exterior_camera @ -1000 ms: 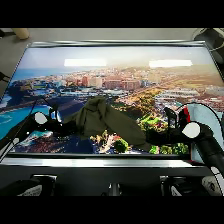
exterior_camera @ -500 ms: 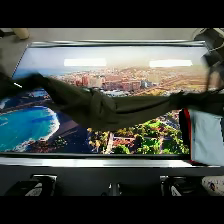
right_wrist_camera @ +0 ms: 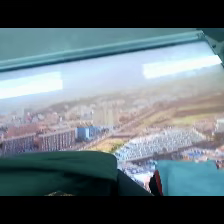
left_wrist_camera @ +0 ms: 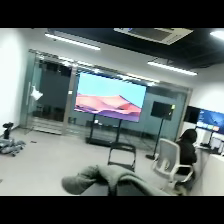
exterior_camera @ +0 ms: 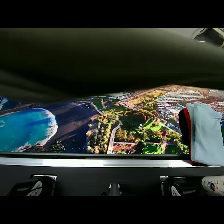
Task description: Fold the shirts.
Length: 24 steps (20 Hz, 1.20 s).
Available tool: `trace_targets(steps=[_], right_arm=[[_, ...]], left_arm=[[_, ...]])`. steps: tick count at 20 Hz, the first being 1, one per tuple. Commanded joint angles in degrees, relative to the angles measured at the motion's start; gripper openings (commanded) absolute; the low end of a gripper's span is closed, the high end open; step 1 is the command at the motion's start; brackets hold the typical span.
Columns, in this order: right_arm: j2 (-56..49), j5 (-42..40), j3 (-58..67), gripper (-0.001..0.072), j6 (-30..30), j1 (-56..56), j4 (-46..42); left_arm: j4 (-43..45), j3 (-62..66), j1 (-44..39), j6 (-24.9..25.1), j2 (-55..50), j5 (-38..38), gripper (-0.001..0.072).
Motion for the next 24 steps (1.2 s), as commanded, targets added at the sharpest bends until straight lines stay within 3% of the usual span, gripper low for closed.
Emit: trace_targets(steps=[1, 3, 5, 7, 9, 12, 14, 15, 16, 17, 18, 21, 24], right_arm=[[0.07, 15.13, -2.60, 0.0021, 0.48, 0.00, -1.75], [0.09, 14.93, -13.11, 0.0021, 0.37, 0.00, -0.83], [0.11, 10.80, -25.79, 0.0021, -0.28, 0.00, -0.87], [-0.94, -2.14, -39.32, 0.0022, -0.87, -0.02, -1.14], [-4.92, -18.08, -47.89, 0.0021, 2.93, -0.02, -1.05], [-18.14, -40.52, -49.35, 0.0021, 12.96, -0.02, -0.85], [-26.75, -49.42, -47.41, 0.0022, 18.49, 0.00, 4.02], [-30.32, -50.21, -46.01, 0.0028, 18.62, 0.00, 9.27], [-33.22, -49.46, -44.44, 0.0187, 16.87, 0.00, 15.65], [-34.75, -47.04, -42.66, 0.0434, 11.91, -0.02, 21.88], [-34.86, -43.15, -40.76, 0.0508, 5.20, -0.02, 25.57], [-32.68, -22.75, -35.34, 0.0613, -6.71, -0.02, 27.52], [-32.13, -4.90, -43.43, 0.0614, -9.86, -0.02, 28.28]], left_arm=[[5.62, 0.87, 0.52, -0.04, -1.90, -9.79, 0.0023], [5.09, -5.92, 0.26, 1.66, -3.74, -17.40, 0.0023], [1.73, -18.03, -1.70, 6.36, -3.87, -18.14, 0.0023], [1.09, -32.00, -5.38, 6.67, -3.85, -15.08, 0.0023], [1.01, -46.21, -8.96, 6.32, -3.98, -8.26, 0.0023], [1.01, -60.81, -12.26, 2.01, -5.22, -0.87, 0.0024], [1.01, -63.87, -12.44, -0.22, -6.62, -0.55, 0.0024], [1.05, -63.89, -12.44, -0.09, -7.21, -0.48, 0.0024], [1.07, -63.82, -12.39, -0.07, -7.41, 0.48, 0.0024], [1.11, -63.78, -12.37, -0.07, -7.32, 2.01, 0.0024], [1.29, -63.52, -12.37, -0.07, -7.26, 3.15, 0.0024], [1.92, -62.01, -12.37, 3.04, -7.28, 3.34, 0.0024], [1.90, -61.29, -12.39, 4.09, -7.26, 3.10, 0.0024]])
